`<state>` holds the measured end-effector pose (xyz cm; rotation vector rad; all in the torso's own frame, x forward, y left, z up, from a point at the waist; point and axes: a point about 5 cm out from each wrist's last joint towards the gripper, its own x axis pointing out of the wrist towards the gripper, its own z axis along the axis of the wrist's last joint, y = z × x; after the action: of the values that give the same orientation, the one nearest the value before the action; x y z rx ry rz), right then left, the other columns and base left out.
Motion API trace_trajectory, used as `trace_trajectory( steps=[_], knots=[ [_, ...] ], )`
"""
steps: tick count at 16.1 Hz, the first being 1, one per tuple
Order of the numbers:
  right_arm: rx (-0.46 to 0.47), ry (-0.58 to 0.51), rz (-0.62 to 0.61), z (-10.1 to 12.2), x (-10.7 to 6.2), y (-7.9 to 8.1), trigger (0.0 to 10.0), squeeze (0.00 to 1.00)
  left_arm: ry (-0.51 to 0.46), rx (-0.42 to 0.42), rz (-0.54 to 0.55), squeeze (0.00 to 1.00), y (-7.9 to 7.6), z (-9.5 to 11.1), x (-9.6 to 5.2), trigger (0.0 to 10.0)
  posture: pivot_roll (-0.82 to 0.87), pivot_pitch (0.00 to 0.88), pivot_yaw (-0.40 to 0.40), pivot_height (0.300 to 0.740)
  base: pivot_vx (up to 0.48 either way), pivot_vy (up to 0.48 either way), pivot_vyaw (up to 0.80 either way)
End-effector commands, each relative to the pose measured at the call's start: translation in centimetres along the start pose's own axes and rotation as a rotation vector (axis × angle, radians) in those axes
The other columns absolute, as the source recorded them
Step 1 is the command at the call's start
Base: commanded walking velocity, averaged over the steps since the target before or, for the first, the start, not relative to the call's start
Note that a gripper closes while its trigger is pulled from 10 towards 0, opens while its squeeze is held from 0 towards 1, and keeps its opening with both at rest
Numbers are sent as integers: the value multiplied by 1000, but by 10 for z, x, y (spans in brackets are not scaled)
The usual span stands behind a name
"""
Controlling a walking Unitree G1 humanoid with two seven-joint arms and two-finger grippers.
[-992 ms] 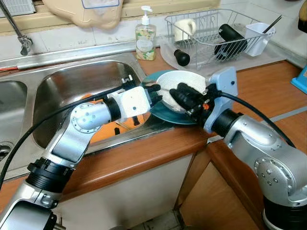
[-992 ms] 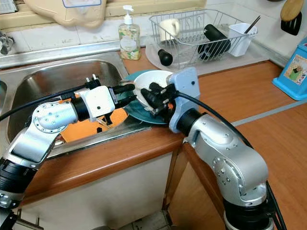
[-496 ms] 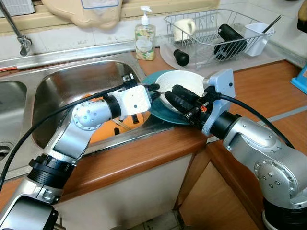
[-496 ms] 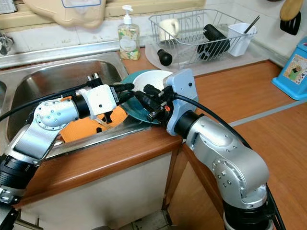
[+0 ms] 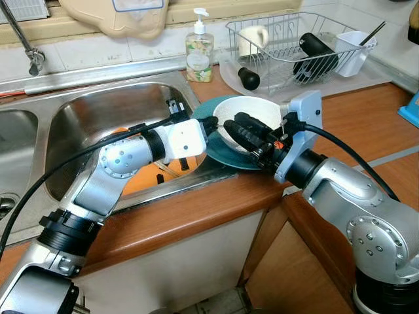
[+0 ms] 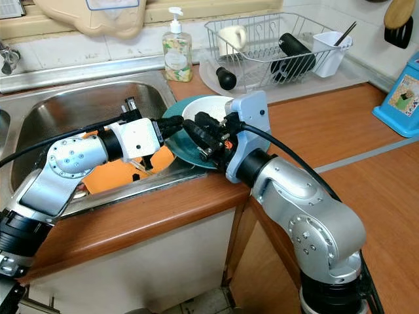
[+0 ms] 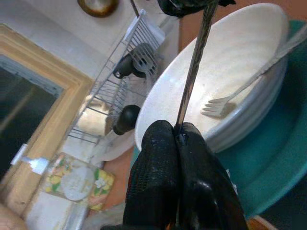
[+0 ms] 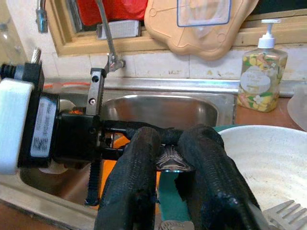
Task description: Kitchen organization
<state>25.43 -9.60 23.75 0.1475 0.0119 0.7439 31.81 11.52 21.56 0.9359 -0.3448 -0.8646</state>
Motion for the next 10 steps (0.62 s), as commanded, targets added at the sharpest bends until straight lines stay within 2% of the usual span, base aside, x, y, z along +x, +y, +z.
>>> trace_trajectory(
  steps=[1, 3, 4, 5, 8, 9, 10],
  knots=[
    [22, -29, 29, 6, 0, 4, 10000, 1000, 53, 17, 48, 0, 14, -8, -6, 0, -143, 0, 48, 740, 0, 0, 0],
    [-1, -29, 16, 7, 0, 3, 10000, 1000, 68, 33, 55, 0, 16, -11, -10, 0, -144, 0, 49, 740, 0, 0, 0],
    [-26, -20, 1, 7, -1, 1, 10000, 969, 90, 37, 60, 0, 18, -16, -14, 0, -144, 0, 49, 740, 0, 0, 0],
    [-47, -5, -15, 5, -3, -1, 10000, 8, 128, 50, 64, 0, 21, -23, -20, 0, -142, 0, 52, 740, 0, 0, 0],
    [-89, 5, -17, 6, -8, 0, 10000, 0, 278, 69, 87, 0, 30, -49, -38, 78, -144, 0, 54, 740, 0, 0, 0],
    [-104, 26, 10, 6, -9, 4, 10000, 0, 338, 65, 80, 0, 30, -59, -42, 4667, -142, 0, 51, 740, 0, 0, 0],
    [-116, 37, 50, 5, -10, 8, 10000, 0, 390, 46, 73, 0, 28, -67, -44, 10000, -143, 0, 51, 740, 0, 0, 0]
  ],
)
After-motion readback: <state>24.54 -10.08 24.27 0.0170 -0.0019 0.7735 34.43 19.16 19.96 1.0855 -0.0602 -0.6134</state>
